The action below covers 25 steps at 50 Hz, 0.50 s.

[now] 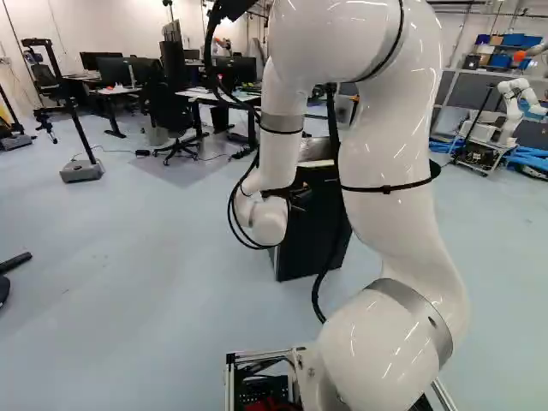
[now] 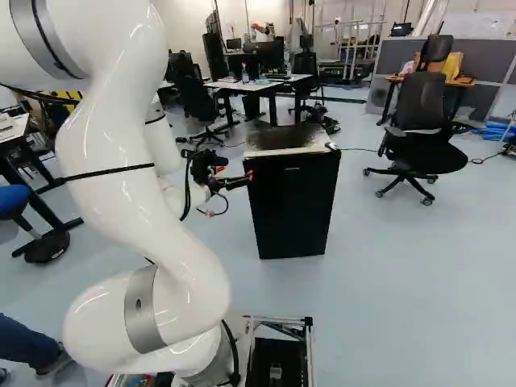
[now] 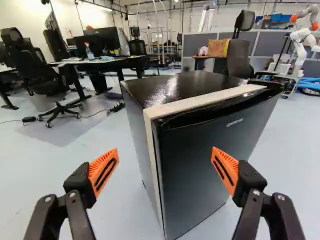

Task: Grab a drink from the fridge

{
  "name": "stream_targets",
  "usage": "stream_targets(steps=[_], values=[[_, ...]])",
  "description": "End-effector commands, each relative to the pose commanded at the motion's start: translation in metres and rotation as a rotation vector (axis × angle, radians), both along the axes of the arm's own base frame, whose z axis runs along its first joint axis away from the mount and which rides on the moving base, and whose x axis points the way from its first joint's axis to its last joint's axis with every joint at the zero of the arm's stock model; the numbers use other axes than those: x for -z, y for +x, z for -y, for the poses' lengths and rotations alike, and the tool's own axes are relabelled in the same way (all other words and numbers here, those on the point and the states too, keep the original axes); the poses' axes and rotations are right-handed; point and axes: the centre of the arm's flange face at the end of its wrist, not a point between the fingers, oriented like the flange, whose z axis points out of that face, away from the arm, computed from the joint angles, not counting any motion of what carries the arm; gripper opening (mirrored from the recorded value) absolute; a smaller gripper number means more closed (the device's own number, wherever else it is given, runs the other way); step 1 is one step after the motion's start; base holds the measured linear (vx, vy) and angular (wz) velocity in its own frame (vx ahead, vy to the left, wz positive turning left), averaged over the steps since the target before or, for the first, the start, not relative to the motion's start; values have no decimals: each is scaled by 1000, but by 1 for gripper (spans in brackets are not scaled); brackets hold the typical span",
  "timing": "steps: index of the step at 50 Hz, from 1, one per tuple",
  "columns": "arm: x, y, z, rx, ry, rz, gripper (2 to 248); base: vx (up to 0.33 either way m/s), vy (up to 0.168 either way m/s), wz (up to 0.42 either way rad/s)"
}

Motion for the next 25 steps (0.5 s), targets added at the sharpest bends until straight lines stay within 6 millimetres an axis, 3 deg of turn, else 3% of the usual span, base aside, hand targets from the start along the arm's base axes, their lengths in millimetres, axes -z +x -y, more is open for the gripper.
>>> stream_targets(steps=[25], values=[[23, 19, -9, 63, -48, 54, 247, 0, 0, 0]])
